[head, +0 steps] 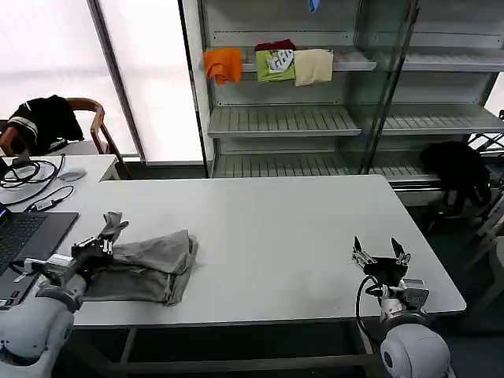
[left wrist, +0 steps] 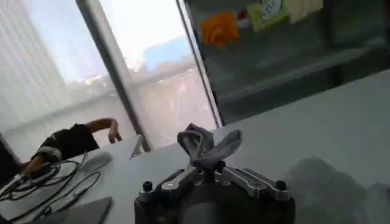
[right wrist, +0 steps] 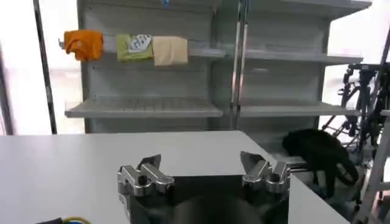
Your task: Fold and organize the clothes.
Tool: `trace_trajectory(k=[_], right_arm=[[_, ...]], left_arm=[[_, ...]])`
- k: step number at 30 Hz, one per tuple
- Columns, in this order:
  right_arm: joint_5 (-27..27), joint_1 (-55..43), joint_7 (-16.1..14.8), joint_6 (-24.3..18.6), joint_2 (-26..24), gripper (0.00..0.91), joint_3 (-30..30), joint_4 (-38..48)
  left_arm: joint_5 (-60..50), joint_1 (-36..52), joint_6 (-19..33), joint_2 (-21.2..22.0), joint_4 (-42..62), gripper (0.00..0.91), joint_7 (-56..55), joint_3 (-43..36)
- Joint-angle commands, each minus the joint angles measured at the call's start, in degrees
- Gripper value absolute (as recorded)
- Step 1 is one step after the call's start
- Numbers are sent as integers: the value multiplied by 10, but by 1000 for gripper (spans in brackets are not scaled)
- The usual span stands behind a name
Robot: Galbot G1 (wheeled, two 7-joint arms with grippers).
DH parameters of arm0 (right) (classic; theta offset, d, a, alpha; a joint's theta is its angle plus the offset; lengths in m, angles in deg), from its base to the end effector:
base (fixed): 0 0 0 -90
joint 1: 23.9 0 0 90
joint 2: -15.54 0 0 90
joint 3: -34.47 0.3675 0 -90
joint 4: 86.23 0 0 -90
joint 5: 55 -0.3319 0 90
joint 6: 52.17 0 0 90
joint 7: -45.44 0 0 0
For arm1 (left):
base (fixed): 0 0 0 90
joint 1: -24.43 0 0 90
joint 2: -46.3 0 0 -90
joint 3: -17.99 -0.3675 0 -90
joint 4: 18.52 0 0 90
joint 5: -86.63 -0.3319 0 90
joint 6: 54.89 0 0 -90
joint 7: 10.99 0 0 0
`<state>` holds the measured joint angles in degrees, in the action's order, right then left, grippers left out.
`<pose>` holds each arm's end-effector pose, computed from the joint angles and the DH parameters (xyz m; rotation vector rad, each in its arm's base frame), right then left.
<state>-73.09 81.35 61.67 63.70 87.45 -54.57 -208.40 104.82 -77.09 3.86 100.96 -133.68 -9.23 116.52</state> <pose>0.2237 -0.0637 -0.2474 -0.1881 -2.9622 0.0654 0.2594 0.1673 -0.2150 -0.0575 -2.8183 -0.4684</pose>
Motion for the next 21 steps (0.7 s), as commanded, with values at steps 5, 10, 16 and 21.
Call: trace_trajectory(k=[5, 10, 16, 21], right_arm=[[3, 13, 0, -6, 3, 907, 7, 2], [4, 15, 0, -7, 4, 907, 9, 7], [11, 14, -1, -9, 9, 907, 0, 10], [14, 12, -1, -12, 10, 907, -4, 17]], left_arm=[[-33, 24, -6, 20, -9, 10, -2, -114], [-48, 25, -6, 30, -8, 10, 2, -147], [-76, 30, 0, 43, 21, 20, 11, -167], [-80, 29, 2, 55, 32, 20, 12, -176]])
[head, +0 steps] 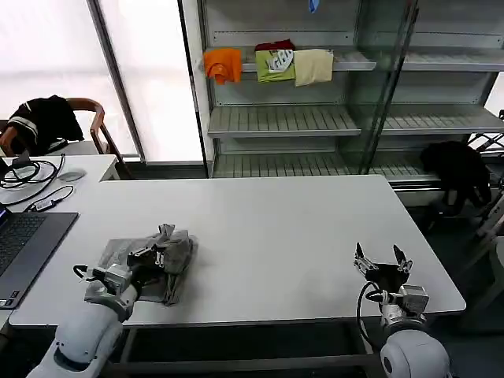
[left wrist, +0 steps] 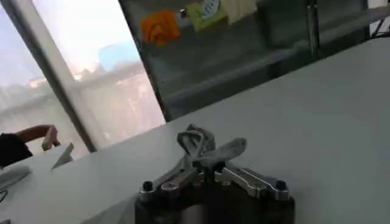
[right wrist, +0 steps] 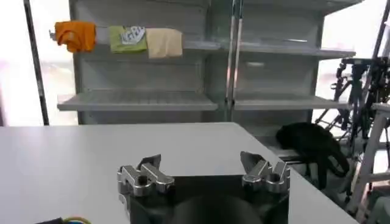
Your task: Fold and organize the clothes.
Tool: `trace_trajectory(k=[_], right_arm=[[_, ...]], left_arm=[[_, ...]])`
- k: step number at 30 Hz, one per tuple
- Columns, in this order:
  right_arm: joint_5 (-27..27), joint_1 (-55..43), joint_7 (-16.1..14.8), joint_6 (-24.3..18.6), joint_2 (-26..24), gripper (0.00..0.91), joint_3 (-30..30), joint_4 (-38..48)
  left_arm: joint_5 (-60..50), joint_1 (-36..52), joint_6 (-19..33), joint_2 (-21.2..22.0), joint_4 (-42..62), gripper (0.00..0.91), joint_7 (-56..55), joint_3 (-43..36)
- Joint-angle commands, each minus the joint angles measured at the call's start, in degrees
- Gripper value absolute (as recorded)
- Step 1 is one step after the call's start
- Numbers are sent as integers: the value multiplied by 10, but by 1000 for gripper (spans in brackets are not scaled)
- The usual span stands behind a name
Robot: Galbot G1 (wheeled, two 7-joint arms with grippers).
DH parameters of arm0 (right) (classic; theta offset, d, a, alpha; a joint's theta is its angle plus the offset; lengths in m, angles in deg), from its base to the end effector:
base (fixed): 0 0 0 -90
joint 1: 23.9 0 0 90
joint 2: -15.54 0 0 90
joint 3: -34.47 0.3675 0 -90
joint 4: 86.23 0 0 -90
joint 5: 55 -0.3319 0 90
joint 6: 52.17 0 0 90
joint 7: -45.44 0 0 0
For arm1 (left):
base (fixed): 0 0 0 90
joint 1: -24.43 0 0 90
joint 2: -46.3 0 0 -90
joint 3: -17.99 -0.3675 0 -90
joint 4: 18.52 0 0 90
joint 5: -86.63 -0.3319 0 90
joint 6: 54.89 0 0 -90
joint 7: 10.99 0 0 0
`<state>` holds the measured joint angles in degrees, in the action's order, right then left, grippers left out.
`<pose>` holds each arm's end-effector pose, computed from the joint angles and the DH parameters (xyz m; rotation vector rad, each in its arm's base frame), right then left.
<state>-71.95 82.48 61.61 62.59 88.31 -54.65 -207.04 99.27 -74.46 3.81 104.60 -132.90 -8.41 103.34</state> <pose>0.2206 -0.0627 -0.2601 -0.2068 -2.9399 0.0693 0.2654 0.1003 -0.2530 -0.3022 -2.7502 -0.4820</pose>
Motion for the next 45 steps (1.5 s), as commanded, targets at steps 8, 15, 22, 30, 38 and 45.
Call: trace_trajectory(k=[8, 15, 22, 30, 38, 45], right_arm=[[8, 0, -2, -3, 2, 907, -8, 4], [9, -3, -2, -3, 0, 907, -14, 5], [9, -8, -1, -3, -4, 907, -21, 9], [8, -23, -1, 2, -9, 907, -41, 9], [5, -48, -2, 7, -17, 907, -64, 16], [0, -56, -2, 8, -19, 907, -70, 22]], left_arm=[[-20, 1, 2, 44, 29, 907, -11, -54], [50, 0, -4, 84, 10, 907, -26, -59], [166, 10, -2, 127, -22, 907, -48, -48], [252, 50, -13, 46, -50, 907, -93, 65], [271, -6, -12, -45, 38, 907, -69, 204], [262, -41, -4, -43, 100, 907, -47, 240]])
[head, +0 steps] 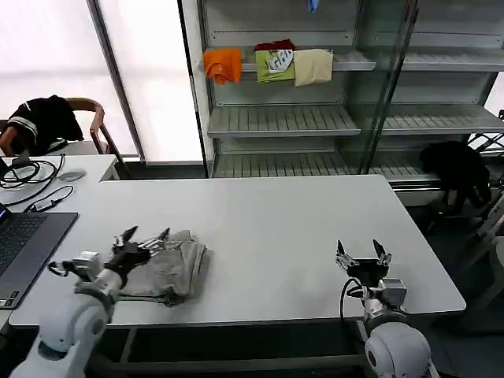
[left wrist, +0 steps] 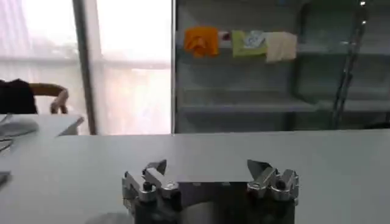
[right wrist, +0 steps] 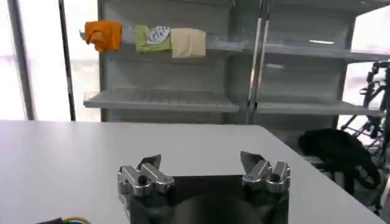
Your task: Fold and organize the clothes.
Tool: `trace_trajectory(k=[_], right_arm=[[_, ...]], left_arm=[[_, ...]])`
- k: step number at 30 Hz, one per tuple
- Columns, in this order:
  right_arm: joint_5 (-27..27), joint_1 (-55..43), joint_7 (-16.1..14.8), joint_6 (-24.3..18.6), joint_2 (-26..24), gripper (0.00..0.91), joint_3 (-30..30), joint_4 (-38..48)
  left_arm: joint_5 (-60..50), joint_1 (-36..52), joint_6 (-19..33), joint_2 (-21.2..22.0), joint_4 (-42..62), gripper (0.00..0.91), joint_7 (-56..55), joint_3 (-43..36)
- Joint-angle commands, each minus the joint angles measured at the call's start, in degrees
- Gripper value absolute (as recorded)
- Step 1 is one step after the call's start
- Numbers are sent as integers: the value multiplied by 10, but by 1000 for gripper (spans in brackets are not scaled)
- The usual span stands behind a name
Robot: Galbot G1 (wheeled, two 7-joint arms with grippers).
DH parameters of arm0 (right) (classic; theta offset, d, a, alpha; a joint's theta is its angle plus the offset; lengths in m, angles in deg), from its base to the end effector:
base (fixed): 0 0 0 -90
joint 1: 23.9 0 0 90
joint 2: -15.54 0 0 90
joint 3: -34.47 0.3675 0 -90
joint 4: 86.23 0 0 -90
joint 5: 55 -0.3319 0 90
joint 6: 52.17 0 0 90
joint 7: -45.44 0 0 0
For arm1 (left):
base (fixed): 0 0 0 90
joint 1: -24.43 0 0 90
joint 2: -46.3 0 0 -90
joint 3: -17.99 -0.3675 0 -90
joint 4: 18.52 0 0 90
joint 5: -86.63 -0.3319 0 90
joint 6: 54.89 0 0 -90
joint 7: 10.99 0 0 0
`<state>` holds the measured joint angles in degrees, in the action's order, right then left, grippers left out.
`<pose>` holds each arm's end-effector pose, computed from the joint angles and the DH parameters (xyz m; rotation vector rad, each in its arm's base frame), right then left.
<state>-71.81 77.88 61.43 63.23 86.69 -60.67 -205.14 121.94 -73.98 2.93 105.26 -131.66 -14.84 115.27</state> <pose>0.2416 -0.0423 -0.2591 -0.0667 -2.9544 0.0983 0.2727 0.1554 -0.2255 -0.0802 -2.8387 0.0181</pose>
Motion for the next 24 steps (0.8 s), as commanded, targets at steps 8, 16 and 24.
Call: trace_trajectory(k=[8, 16, 24], right_arm=[[-1, -10, 1, 2, -3, 907, -11, 1], [0, -7, 1, 2, -2, 907, -10, 1], [3, -3, 1, 1, 1, 907, -13, 1]], left_arm=[[27, -61, 1, -34, 86, 907, 30, 113], [19, -74, 1, -23, 83, 907, 41, 104], [8, -72, 6, -15, 94, 907, 50, 94]])
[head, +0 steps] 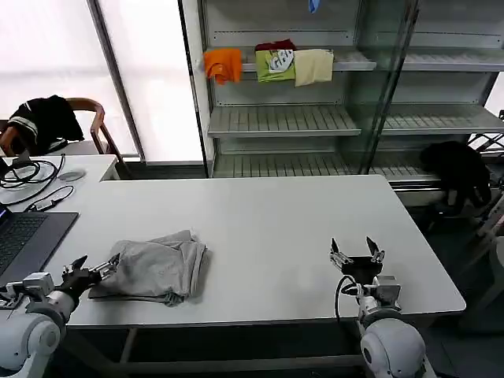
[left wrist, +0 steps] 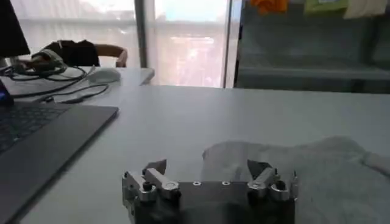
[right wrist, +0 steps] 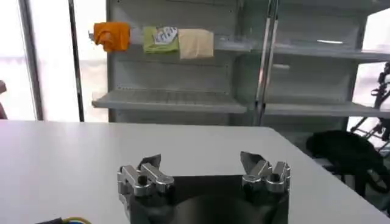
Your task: Fold and organize the clothes.
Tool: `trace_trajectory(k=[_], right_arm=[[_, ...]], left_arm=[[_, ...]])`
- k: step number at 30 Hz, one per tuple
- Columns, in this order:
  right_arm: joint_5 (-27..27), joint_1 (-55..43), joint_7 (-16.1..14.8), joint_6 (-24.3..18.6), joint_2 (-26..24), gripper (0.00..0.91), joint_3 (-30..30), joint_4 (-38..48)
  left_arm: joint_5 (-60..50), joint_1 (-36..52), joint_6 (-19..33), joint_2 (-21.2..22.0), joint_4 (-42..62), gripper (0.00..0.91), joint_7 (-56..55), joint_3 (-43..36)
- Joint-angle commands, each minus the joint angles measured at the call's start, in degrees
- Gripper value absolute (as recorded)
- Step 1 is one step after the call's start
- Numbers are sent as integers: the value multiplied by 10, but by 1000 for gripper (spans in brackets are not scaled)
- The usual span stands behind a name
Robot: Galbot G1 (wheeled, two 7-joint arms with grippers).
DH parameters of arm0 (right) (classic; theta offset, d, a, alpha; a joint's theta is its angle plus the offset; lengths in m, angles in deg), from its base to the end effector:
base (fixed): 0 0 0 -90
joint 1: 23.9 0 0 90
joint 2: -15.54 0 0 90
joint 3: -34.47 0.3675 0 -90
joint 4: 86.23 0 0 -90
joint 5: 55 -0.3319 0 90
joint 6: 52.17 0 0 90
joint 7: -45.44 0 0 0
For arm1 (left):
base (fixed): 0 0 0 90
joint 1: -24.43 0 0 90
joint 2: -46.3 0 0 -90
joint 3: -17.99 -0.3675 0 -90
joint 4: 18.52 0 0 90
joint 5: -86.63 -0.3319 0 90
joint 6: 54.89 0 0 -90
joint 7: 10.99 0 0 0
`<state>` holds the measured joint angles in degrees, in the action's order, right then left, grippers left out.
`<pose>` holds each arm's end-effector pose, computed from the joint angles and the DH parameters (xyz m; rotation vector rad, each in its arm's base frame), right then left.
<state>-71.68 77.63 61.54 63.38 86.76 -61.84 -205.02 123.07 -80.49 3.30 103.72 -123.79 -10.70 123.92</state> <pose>0.2419 -0.0366 -0.2605 -0.0430 -2.9492 0.0981 0.2489 0.2249 -0.2616 0.0930 -2.6993 0.0574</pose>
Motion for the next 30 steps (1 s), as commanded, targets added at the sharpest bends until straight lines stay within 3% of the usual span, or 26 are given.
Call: trace_trajectory(k=[1, 8, 14, 15, 16, 17, 18, 19, 30], right_arm=[[2, 0, 0, -1, 1, 907, -1, 1], [4, 2, 0, -1, 4, 907, -2, -1], [5, 3, 0, -1, 4, 907, -2, -1], [5, 3, 0, -1, 4, 907, -2, -1], [5, 3, 0, -1, 3, 907, -2, 0], [5, 3, 0, -1, 3, 907, -2, 0], [5, 3, 0, -1, 3, 907, -2, 0], [5, 3, 0, -1, 3, 907, -2, 1], [4, -5, 0, 0, 3, 907, -3, 6]], left_arm=[[-5, -6, 3, 1, 16, 907, 9, 7], [-4, -9, 5, 5, 14, 907, 17, 4], [-13, -10, 13, 14, 20, 796, 27, -3], [-15, -10, 14, 15, 22, 705, 29, -4], [-16, -9, 14, 16, 23, 464, 30, -5], [-16, -8, 14, 17, 24, 353, 29, -5], [-16, -8, 15, 17, 25, 131, 30, -6], [-16, -7, 16, 18, 26, 40, 29, -7], [-23, -9, 29, 24, 35, 10, 42, -12]])
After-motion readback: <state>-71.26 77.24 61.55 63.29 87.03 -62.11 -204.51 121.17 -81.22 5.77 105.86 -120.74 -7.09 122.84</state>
